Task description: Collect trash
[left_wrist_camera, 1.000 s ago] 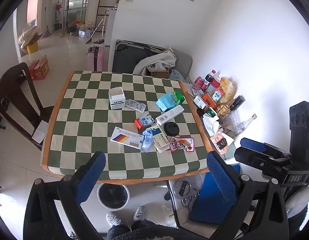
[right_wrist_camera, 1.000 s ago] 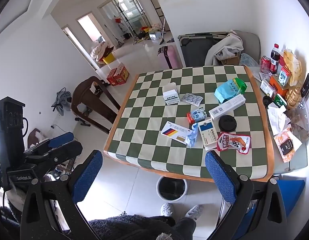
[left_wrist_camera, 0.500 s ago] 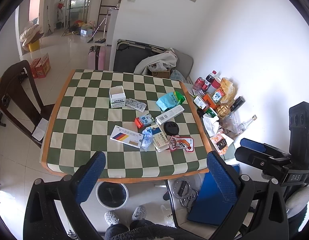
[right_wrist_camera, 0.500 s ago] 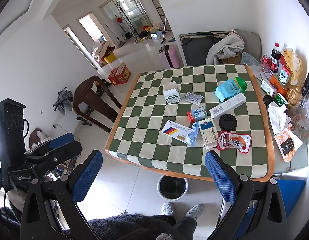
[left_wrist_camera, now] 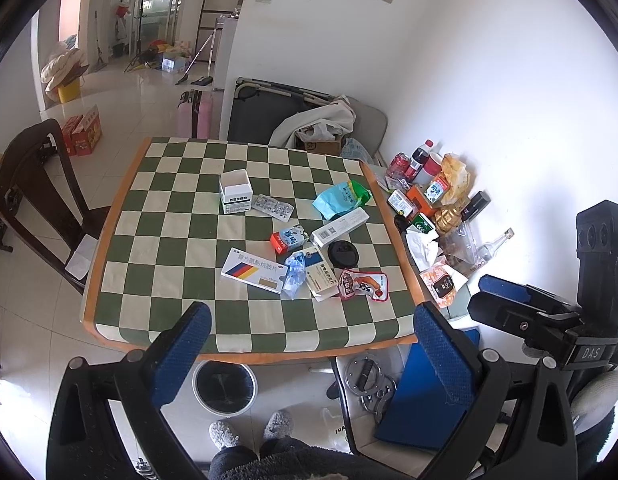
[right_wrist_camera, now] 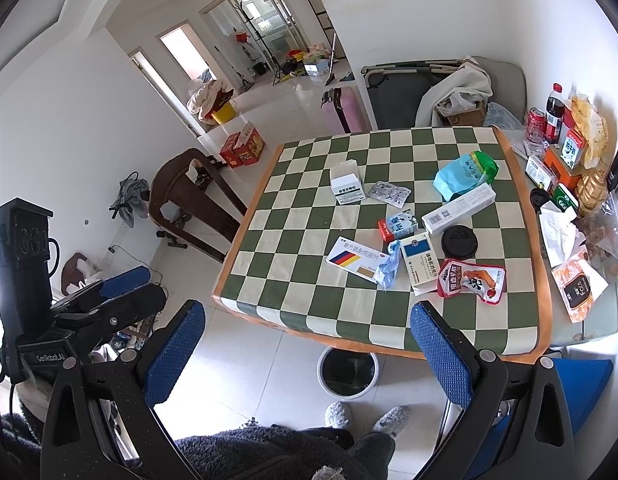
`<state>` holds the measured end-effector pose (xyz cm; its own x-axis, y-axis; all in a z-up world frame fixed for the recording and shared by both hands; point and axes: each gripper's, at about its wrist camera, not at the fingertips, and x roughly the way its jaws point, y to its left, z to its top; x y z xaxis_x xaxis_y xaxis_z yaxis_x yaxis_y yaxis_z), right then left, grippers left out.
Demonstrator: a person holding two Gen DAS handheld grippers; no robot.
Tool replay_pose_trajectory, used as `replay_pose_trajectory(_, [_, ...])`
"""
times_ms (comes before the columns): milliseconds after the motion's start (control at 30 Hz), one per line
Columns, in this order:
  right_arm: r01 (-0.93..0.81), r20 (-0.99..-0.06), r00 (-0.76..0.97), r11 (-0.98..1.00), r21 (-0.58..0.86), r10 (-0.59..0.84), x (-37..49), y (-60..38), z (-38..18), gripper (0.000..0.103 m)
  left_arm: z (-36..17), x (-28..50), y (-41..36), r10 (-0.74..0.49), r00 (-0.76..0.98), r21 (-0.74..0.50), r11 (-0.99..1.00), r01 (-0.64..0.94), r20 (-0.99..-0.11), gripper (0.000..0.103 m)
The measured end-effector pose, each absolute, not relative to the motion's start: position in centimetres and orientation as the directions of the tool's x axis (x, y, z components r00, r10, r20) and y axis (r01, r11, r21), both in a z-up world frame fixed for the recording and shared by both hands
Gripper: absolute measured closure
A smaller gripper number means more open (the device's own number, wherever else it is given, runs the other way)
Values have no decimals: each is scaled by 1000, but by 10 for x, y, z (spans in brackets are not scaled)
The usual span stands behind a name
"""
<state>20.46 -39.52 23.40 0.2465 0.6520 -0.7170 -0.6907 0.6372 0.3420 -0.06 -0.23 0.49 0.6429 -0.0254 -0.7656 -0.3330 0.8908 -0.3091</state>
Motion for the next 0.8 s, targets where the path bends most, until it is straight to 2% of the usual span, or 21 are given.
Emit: replay_pose_trajectory(800, [-689,-714,246,636,347,655,202,-398,238,0,4,0,-4,-24,643,-309,890,-335,-766,0])
